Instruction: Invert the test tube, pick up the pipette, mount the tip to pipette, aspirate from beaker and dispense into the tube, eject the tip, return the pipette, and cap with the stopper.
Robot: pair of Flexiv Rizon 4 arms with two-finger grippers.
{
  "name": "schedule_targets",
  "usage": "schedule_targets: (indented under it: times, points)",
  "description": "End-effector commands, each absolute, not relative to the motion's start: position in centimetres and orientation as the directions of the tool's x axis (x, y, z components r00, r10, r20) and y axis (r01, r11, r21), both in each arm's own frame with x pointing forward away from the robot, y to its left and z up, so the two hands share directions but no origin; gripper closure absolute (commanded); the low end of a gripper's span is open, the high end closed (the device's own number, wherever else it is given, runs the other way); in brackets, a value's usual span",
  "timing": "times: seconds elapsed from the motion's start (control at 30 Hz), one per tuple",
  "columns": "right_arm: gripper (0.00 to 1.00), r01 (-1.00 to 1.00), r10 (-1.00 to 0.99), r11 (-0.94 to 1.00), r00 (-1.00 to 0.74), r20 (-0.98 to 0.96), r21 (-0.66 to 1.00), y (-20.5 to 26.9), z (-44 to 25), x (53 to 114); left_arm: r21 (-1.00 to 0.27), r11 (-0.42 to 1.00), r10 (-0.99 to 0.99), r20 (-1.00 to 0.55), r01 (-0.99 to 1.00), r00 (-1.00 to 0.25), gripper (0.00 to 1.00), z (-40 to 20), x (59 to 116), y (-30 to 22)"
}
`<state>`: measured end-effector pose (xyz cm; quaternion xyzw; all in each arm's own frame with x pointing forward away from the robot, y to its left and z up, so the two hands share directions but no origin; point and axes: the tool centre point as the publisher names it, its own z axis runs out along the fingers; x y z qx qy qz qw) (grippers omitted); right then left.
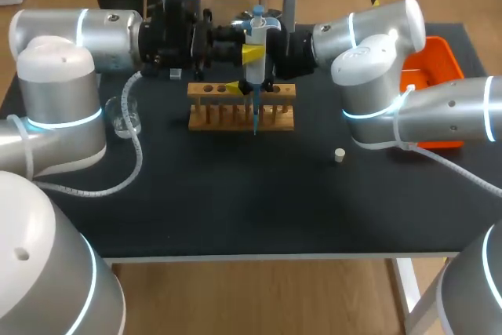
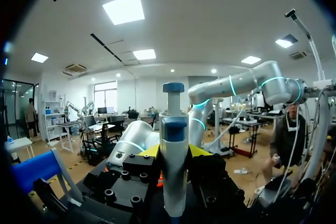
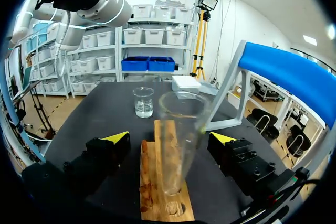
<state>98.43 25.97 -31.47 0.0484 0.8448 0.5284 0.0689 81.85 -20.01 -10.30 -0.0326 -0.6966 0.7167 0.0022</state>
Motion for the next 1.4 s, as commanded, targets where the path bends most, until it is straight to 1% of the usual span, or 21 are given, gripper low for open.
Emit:
schedule_targets:
  times: [0.03,0.53,0.77,0.93,1.1,1.4]
  points:
    - [0.0,0.012,0.162,0.429,-0.985,-0.064,0.903,24.2,-30.7,98.0,-0.999,-0.031,0.048,-0.045,0.043,-0.998,1.0,-10.3,81.8,-20.0]
    - [0.0,0.0,0.188,0.389,-0.979,-0.079,0.921,16.4,-27.7,96.8,-0.999,-0.031,0.048,-0.045,0.043,-0.998,1.0,-10.3,81.8,-20.0]
    - [0.0,-0.018,0.197,0.358,-0.976,-0.095,0.933,12.2,-25.1,94.0,-0.999,-0.031,0.048,-0.045,0.043,-0.998,1.0,-10.3,81.8,-20.0]
    - [0.0,0.017,0.205,0.262,-0.978,-0.038,0.965,9.8,-22.7,91.2,-0.999,-0.031,0.048,-0.045,0.043,-0.998,1.0,-10.3,81.8,-20.0]
    - [0.0,0.004,0.171,0.189,-0.985,-0.029,0.982,9.2,-20.5,88.6,-0.999,-0.031,0.048,-0.045,0.043,-0.998,1.0,-10.3,81.8,-20.0]
    - [0.0,-0.029,0.07,0.082,-0.997,-0.034,0.996,10.4,-17.2,84.5,-0.999,-0.031,0.048,-0.045,0.043,-0.998,1.0,-10.3,81.8,-20.0]
